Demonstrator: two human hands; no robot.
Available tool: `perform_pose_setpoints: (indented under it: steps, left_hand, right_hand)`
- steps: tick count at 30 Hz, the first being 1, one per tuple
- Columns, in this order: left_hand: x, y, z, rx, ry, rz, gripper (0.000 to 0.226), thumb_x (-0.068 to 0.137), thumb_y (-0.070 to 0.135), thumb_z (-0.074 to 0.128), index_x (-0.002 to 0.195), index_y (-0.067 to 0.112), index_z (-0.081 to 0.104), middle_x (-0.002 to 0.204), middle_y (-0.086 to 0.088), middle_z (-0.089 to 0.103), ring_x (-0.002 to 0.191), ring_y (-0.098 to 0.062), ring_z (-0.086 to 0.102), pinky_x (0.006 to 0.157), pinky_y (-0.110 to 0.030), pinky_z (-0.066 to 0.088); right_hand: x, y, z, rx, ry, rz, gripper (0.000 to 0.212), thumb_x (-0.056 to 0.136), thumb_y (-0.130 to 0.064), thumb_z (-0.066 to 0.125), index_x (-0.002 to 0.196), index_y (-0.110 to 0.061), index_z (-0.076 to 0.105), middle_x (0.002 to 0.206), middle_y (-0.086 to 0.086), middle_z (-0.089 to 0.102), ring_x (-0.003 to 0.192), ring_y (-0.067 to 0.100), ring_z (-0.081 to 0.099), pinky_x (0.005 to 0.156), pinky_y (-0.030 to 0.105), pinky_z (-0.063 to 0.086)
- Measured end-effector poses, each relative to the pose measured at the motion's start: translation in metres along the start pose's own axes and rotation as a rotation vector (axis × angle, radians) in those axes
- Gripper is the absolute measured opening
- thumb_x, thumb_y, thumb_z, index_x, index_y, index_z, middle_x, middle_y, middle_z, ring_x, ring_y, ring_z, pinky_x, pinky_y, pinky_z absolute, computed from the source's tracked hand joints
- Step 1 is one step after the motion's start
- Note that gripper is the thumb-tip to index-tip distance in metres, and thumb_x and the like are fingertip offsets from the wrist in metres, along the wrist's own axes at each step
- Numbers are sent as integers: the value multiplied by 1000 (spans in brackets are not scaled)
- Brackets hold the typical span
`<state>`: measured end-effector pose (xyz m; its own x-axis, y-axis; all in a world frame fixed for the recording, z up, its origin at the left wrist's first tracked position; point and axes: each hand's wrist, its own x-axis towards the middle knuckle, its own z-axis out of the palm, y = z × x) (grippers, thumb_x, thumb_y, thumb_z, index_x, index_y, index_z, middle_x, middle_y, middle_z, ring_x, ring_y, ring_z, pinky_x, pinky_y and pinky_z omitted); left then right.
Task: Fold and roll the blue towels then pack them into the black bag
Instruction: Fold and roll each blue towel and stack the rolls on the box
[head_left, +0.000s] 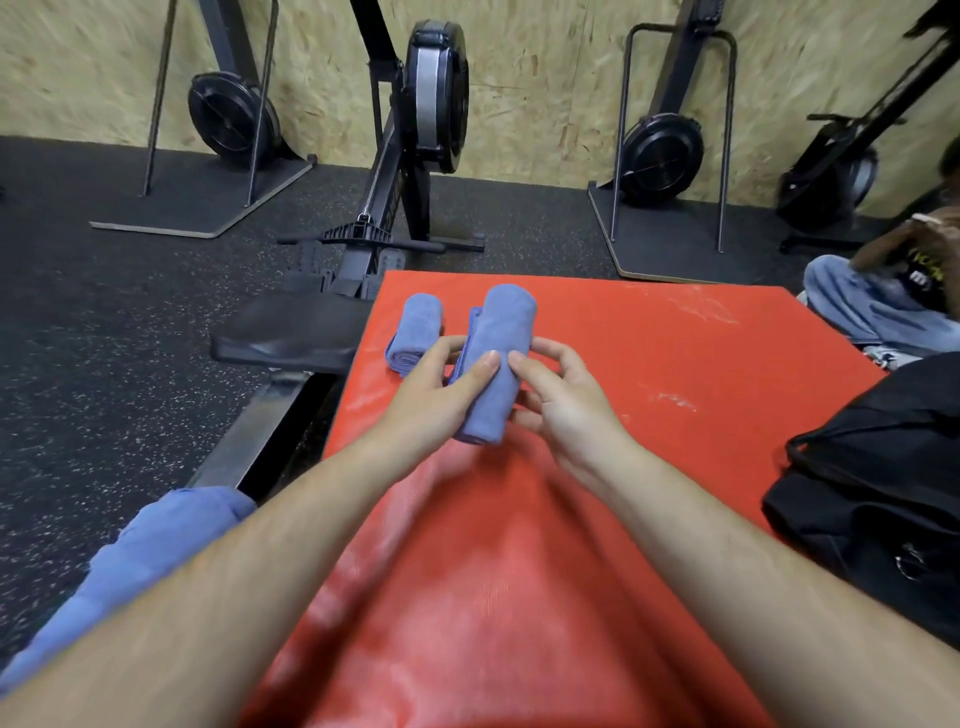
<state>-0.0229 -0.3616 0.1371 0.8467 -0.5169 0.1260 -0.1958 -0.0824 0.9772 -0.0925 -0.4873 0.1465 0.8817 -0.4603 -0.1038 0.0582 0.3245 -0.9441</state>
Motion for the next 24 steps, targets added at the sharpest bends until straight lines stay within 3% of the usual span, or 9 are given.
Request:
perform_pose_setpoints:
  steps: [3,7,10,13,16,18,20,22,24]
  left_hand:
    - [8,-5,-1,22,38,11,29,101,38,55,128,41,48,119,7,62,109,-7,61,89,-12,47]
    - [26,-8,-2,74,10,7,39,106,33,44,144,28,47,144,4,53,131,-7,50,112,-26,36]
    - [46,-14,-2,147,-12,-39,46,107,36,41,153,31,38,157,5,38,144,-9,34,121,-32,25]
    - [81,-26,-10,318,3,-76,49,103,50,38,151,44,36,149,-10,45,136,-21,43,116,-42,35]
    - [117,-36,-21,428,58,-42,56,89,62,34,139,45,51,135,-4,58,122,-28,54,105,-49,45]
    - [134,-46,-31,546,136,-24,47,92,50,37,131,35,60,134,2,61,124,-30,54,105,-47,43]
    - [145,-65,-41,695,200,-55,39,98,34,44,132,29,60,139,-1,58,130,-29,48,107,-40,38]
    - [150,-86,-50,733,148,-105,40,99,29,48,138,23,56,144,-4,52,134,-27,45,109,-34,33]
    - [152,-103,-54,671,64,-97,43,100,25,53,142,16,52,146,-6,47,135,-21,43,109,-24,27]
  right_hand:
    - [7,1,11,-24,-44,50,42,97,-12,61,132,-26,46,110,10,73,82,21,74,63,35,61]
    - [34,11,18,-135,55,21,49,88,-17,68,131,-30,48,107,10,75,92,25,75,82,49,59]
    - [65,15,26,-169,147,-6,43,85,-18,68,123,-29,51,107,7,73,94,23,73,87,45,59]
    - [102,18,34,-239,173,-29,41,85,-18,67,123,-26,52,109,5,71,95,20,72,86,41,59]
    - [141,17,35,-287,180,-31,42,87,-16,65,127,-21,51,108,3,68,90,17,69,73,29,56]
    - [166,24,32,-346,195,-9,43,89,-17,63,130,-18,48,112,4,64,90,17,64,71,26,51]
    - [187,38,27,-443,207,33,47,89,-21,63,133,-18,46,120,6,61,100,20,61,82,28,49]
    - [203,56,22,-557,199,68,53,90,-25,65,138,-16,44,132,7,57,114,22,58,94,29,45]
    - [213,69,24,-684,175,72,57,90,-32,65,142,-15,45,139,8,53,122,24,55,94,26,41]
